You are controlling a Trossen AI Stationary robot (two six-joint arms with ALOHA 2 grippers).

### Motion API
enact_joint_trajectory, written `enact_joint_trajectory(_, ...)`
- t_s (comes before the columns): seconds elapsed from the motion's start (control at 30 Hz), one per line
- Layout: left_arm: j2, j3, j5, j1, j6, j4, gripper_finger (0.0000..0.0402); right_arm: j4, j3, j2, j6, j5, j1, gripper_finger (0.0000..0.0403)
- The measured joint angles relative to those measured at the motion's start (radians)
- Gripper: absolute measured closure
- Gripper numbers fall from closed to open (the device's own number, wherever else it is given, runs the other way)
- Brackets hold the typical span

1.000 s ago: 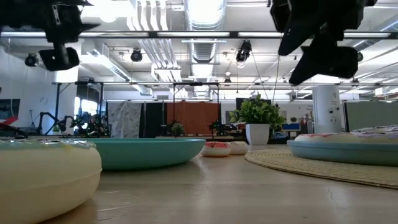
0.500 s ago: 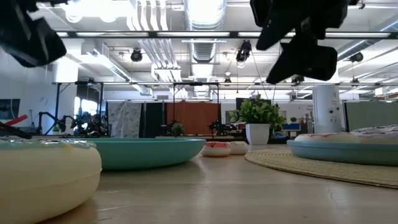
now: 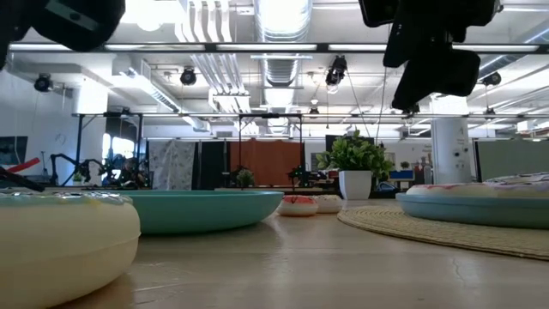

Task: Pick & Place donuts
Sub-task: Put the large light blue donut on the light blue plate

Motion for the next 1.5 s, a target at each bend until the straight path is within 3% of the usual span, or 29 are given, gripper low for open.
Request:
enact_joint_trajectory(0.17,0.104,0.100,0.074,0.000,0.013,0.004,0.0293,-0.018,0.004,0.000,0.003,0.000,0.019,0.0187)
enact_joint_trajectory(0.3,0.149,0.150,0.076,-0.006,0.040,0.001,0.0289,-0.027,0.008,0.000,0.028,0.001,0.037,0.0187)
enact_joint_trajectory(0.67,0.192,0.157,0.057,-0.013,0.198,0.042,0.0213,-0.036,0.006,0.000,0.049,0.009,0.060,0.0187)
enact_joint_trajectory(0.93,0.261,0.157,-0.002,-0.009,0.248,0.109,0.0213,-0.082,0.006,-0.002,0.073,0.010,0.060,0.0187)
enact_joint_trajectory(1.33,0.349,0.157,0.048,0.003,0.203,0.105,0.0216,-0.080,0.006,-0.002,0.073,0.010,0.062,0.0187)
enact_joint_trajectory(1.5,0.345,0.158,-0.002,0.006,0.186,0.094,0.0255,-0.080,0.006,-0.014,0.066,0.008,0.072,0.0187)
